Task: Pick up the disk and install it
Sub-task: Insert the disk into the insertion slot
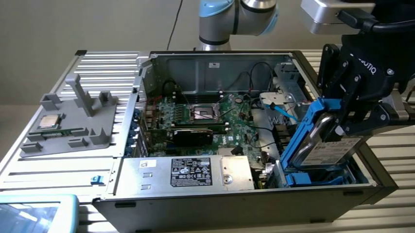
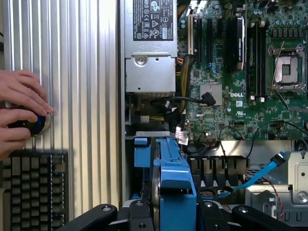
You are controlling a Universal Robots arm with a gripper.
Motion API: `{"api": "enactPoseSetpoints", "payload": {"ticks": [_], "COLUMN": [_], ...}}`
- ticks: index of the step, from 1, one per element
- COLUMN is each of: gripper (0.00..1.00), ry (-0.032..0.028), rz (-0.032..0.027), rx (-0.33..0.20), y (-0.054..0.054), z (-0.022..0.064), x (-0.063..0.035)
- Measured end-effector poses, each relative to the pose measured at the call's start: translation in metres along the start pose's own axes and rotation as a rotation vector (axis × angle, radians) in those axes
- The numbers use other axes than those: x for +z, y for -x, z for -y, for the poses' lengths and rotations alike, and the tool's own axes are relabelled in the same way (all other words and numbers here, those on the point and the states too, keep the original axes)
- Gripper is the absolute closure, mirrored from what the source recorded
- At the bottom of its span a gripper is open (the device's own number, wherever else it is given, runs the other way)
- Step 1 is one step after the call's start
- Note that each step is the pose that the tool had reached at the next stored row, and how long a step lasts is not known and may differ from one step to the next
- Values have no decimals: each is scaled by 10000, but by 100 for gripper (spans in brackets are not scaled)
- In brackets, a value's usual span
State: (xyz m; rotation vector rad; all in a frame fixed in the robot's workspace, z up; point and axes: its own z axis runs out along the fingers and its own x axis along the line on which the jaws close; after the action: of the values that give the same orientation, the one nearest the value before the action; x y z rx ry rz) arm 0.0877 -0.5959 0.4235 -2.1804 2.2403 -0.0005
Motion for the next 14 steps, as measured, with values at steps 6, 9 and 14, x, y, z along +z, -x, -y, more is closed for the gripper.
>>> {"api": "enactPoseSetpoints", "payload": {"ticks": [6,9,14], "gripper": [63,63,63], "ry": [-40,-46,-49], "rz": [3,0,1], "rx": [0,0,0], "y": [0,0,-1], "z": [-7,-12,-14], "x": [10,19,37]}}
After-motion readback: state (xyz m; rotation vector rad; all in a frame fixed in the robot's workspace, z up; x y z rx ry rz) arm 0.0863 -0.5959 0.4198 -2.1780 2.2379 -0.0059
